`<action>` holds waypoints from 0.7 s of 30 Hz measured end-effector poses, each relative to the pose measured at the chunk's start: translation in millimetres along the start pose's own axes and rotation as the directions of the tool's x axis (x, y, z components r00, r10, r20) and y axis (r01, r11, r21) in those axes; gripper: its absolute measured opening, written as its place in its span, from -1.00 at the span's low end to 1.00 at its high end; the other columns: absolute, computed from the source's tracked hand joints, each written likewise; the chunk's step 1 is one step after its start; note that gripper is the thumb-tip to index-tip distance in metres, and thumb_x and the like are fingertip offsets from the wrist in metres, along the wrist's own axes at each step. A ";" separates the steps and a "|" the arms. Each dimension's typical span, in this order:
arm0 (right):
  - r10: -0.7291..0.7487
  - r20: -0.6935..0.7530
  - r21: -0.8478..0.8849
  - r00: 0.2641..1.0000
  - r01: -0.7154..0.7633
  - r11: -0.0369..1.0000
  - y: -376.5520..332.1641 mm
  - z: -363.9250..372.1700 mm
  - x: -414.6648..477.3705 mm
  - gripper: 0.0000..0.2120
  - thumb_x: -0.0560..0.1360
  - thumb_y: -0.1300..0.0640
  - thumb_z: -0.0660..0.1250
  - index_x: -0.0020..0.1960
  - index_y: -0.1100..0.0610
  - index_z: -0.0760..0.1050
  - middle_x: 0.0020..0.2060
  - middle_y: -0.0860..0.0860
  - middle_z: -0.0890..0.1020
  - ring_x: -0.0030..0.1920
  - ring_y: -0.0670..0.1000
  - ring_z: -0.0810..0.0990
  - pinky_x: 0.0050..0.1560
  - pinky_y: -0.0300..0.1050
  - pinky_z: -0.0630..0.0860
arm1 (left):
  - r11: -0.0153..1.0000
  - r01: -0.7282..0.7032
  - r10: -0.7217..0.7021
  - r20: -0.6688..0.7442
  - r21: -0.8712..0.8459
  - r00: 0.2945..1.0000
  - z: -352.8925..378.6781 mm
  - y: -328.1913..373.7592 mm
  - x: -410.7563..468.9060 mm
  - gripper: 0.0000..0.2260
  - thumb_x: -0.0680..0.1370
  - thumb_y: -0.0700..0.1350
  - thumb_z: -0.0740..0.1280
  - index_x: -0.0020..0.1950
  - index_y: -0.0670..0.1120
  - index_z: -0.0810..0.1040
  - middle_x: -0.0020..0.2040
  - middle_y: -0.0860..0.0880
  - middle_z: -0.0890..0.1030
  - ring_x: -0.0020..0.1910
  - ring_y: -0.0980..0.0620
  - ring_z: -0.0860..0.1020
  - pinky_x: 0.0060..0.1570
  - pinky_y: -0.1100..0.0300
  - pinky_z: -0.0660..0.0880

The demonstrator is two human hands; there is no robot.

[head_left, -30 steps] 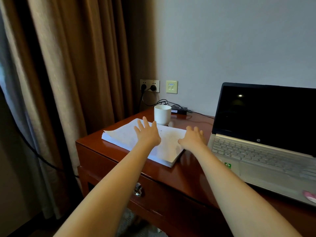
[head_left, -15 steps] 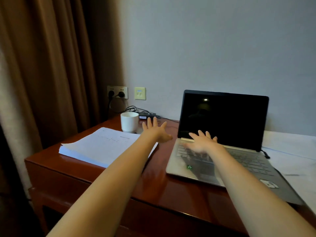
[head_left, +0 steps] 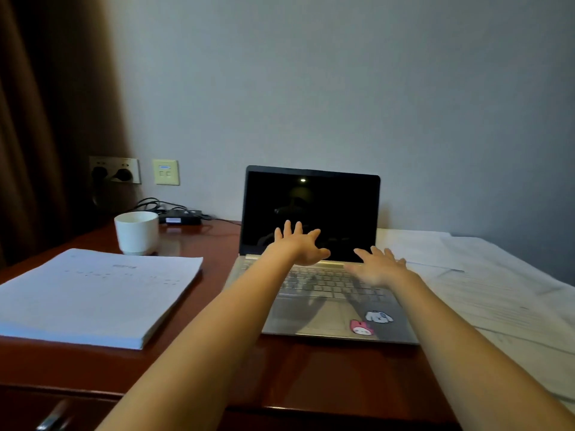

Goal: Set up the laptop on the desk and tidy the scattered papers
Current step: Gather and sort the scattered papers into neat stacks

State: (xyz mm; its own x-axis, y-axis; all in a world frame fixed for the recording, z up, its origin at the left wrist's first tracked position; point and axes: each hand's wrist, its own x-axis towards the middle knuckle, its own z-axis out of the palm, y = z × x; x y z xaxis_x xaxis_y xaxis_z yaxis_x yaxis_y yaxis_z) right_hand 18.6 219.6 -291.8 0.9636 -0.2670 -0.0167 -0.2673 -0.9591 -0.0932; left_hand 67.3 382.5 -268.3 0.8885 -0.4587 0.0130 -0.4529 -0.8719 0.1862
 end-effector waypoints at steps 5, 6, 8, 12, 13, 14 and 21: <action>0.089 0.028 0.021 0.996 -0.089 0.996 50.6 -1.9 -9.9 -0.42 0.60 -0.22 -0.04 0.54 -0.05 -0.06 0.54 0.08 -0.07 0.53 0.18 -0.15 0.45 0.22 -0.10 | 0.997 -0.072 0.073 0.014 -0.012 0.997 11.4 46.6 13.6 -0.44 0.61 0.18 0.05 0.56 0.05 -0.03 0.56 -0.13 -0.13 0.52 -0.18 -0.24 0.45 -0.13 -0.23; 0.111 0.038 0.022 0.993 -0.112 0.993 60.7 -0.9 -11.2 -0.42 0.60 -0.22 -0.05 0.54 -0.05 -0.07 0.54 0.07 -0.08 0.53 0.18 -0.15 0.45 0.23 -0.10 | 0.996 -0.088 0.088 0.022 -0.012 0.996 14.5 56.0 15.3 -0.44 0.61 0.18 0.05 0.55 0.05 -0.01 0.56 -0.13 -0.12 0.52 -0.18 -0.23 0.45 -0.13 -0.22; 0.156 0.056 0.025 0.986 -0.158 0.987 80.3 2.3 -12.9 -0.42 0.60 -0.23 -0.04 0.54 -0.05 -0.07 0.54 0.06 -0.09 0.53 0.18 -0.16 0.45 0.23 -0.10 | 0.992 -0.128 0.129 0.041 -0.007 0.991 20.9 73.3 18.6 -0.46 0.61 0.18 0.06 0.55 0.06 0.02 0.56 -0.13 -0.11 0.52 -0.18 -0.22 0.46 -0.13 -0.22; 0.228 0.060 0.046 0.972 -0.231 0.972 114.8 10.9 -19.0 -0.42 0.59 -0.23 -0.04 0.54 -0.06 -0.06 0.54 0.08 -0.07 0.53 0.17 -0.12 0.45 0.23 -0.11 | 0.977 -0.211 0.208 0.101 0.018 0.973 33.8 108.2 24.2 -0.47 0.62 0.17 0.05 0.55 0.05 0.05 0.56 -0.14 -0.10 0.52 -0.19 -0.22 0.46 -0.13 -0.21; 0.242 0.059 0.054 0.969 -0.245 0.968 122.4 13.0 -21.6 -0.42 0.59 -0.23 -0.04 0.54 -0.06 -0.05 0.54 0.08 -0.07 0.53 0.17 -0.11 0.45 0.23 -0.11 | 0.973 -0.231 0.226 0.116 0.030 0.967 36.8 116.8 24.9 -0.47 0.62 0.17 0.05 0.55 0.05 0.05 0.56 -0.14 -0.10 0.52 -0.19 -0.21 0.46 -0.12 -0.21; 0.257 0.056 0.060 0.965 -0.260 0.964 130.3 15.2 -24.8 -0.43 0.59 -0.23 -0.05 0.54 -0.06 -0.05 0.54 0.08 -0.07 0.53 0.17 -0.11 0.45 0.22 -0.12 | 0.967 -0.251 0.244 0.129 0.039 0.961 39.7 124.8 25.7 -0.47 0.62 0.17 0.04 0.55 0.05 0.04 0.56 -0.14 -0.10 0.53 -0.18 -0.21 0.46 -0.12 -0.21; 0.428 -0.028 0.075 0.903 -0.425 0.902 183.3 29.2 -41.8 -0.45 0.61 -0.21 -0.10 0.53 -0.02 -0.01 0.53 0.09 0.01 0.52 0.19 -0.08 0.44 0.27 -0.11 | 0.935 -0.348 0.328 0.215 0.062 0.920 68.0 173.2 35.3 -0.47 0.62 0.18 0.04 0.55 0.05 0.04 0.56 -0.14 -0.10 0.52 -0.19 -0.23 0.45 -0.14 -0.20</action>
State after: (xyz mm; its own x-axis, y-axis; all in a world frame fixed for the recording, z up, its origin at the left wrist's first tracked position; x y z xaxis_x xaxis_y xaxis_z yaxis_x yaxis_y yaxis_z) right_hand -70.4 57.7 -337.2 0.7559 -0.6542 -0.0269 -0.6500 -0.7447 -0.1514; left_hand 15.3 203.6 -302.4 0.6528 -0.7448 -0.1382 -0.7375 -0.6666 0.1087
